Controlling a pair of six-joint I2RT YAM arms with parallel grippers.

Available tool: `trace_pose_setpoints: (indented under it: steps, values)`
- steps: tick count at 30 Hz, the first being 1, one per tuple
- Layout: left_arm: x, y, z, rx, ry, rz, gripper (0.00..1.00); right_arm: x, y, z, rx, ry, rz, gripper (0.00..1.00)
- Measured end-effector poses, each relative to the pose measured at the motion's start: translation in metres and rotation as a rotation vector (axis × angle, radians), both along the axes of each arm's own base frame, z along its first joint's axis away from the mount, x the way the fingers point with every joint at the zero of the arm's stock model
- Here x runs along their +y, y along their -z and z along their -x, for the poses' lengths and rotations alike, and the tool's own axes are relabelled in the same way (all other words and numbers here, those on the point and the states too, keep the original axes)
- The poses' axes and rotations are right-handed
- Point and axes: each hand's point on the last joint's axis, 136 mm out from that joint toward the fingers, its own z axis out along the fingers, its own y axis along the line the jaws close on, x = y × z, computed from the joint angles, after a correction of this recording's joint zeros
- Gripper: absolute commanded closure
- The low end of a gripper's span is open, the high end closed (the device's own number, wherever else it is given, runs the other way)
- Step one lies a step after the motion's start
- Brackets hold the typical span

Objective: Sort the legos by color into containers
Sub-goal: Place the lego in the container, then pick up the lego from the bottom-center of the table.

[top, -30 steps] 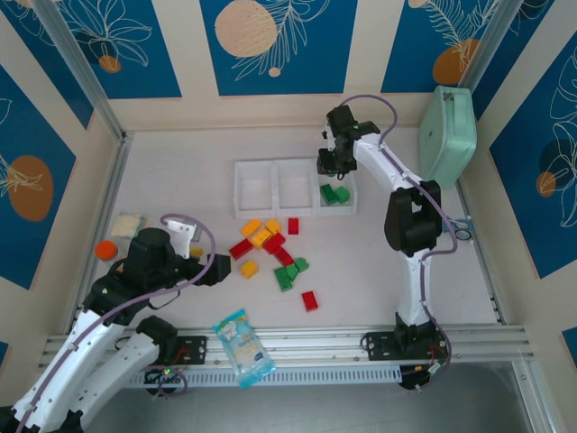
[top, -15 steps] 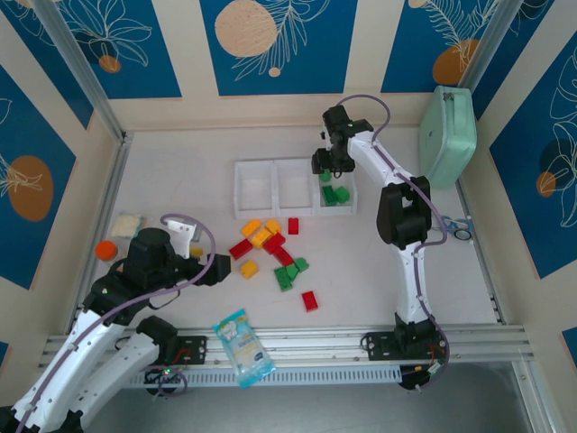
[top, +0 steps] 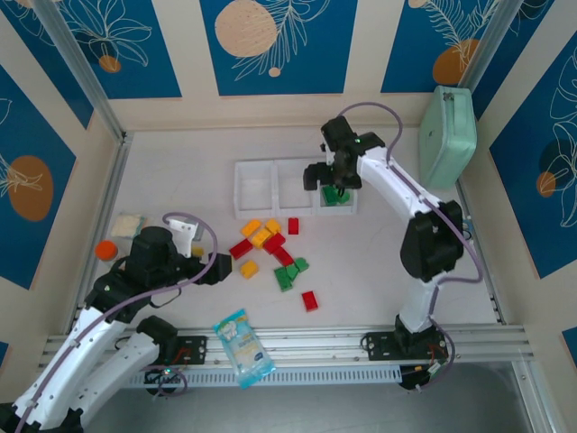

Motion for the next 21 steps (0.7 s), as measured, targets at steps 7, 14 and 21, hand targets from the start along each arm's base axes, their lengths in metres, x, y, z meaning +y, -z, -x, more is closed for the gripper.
trace_pose_setpoints:
  steps: [7,14,21]
  values:
    - [-0.001,0.003,-0.001,0.012,0.002,-0.005,0.01,0.037,0.030,0.103,0.102,-0.164,0.016,0.11]
    - [0.000,-0.003,0.001,-0.011,0.003,0.008,0.00,0.082,0.058,0.191,0.211,-0.345,0.054,0.22]
    - [0.002,-0.011,0.005,-0.048,0.003,0.029,0.01,0.111,0.076,0.224,0.269,-0.386,0.046,0.30]
